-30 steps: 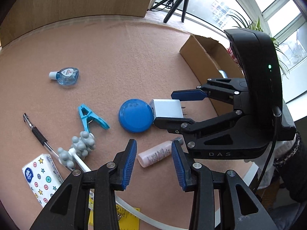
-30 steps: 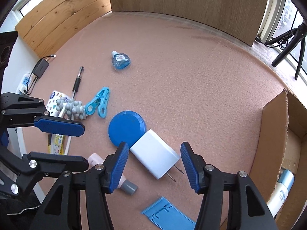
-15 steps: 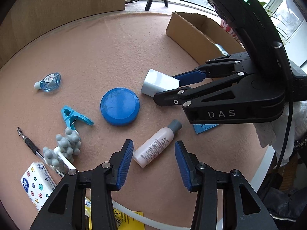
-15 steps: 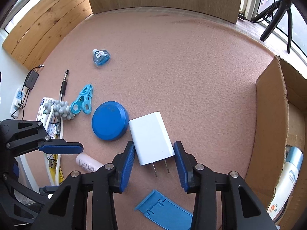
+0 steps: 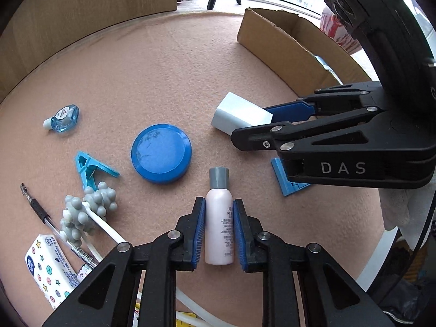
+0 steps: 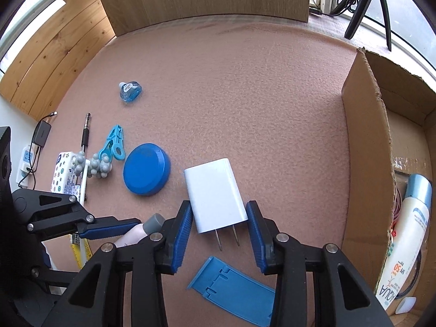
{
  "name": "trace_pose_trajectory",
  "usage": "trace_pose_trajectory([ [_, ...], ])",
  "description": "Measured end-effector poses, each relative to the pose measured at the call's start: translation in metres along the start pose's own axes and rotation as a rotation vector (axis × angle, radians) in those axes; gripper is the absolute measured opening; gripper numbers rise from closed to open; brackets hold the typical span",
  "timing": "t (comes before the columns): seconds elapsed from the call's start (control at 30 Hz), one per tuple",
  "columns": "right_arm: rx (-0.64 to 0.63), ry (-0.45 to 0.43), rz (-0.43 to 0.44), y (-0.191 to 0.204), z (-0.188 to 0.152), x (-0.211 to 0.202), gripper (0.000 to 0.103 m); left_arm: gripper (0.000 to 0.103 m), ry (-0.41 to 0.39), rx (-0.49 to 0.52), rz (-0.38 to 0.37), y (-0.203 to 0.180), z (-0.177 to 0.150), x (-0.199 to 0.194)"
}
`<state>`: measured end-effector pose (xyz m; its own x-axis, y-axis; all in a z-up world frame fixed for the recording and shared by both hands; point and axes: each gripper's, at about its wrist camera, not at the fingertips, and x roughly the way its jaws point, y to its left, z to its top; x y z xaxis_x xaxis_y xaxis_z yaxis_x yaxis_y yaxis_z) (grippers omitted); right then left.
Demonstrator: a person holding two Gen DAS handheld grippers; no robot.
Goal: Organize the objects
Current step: 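Carry the lotion bottle into the box with the left gripper while the right gripper carries the charger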
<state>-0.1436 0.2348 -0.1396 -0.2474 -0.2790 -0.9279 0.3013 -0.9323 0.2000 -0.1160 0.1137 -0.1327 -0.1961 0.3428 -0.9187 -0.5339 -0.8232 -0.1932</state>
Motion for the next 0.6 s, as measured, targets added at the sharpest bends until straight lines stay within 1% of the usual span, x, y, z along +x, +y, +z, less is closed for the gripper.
trace_pose_trajectory([
  [0.13,0.044,-0.02,0.016,-0.007,-0.006,-0.005,0.036,0.022,-0.025,-0.093,-0.06,0.012,-0.001,-0.01],
  [0.33,0.087,-0.078,0.05,-0.013,-0.012,-0.028,0.036,0.022,-0.076,-0.201,-0.118,0.028,0.002,-0.03],
  [0.5,0.131,-0.139,0.06,-0.025,-0.019,-0.055,0.036,0.022,-0.132,-0.23,-0.149,0.019,0.02,-0.044],
  [0.6,0.159,-0.183,0.048,-0.035,-0.024,-0.075,0.036,0.022,-0.165,-0.226,-0.164,0.006,0.045,-0.046],
])
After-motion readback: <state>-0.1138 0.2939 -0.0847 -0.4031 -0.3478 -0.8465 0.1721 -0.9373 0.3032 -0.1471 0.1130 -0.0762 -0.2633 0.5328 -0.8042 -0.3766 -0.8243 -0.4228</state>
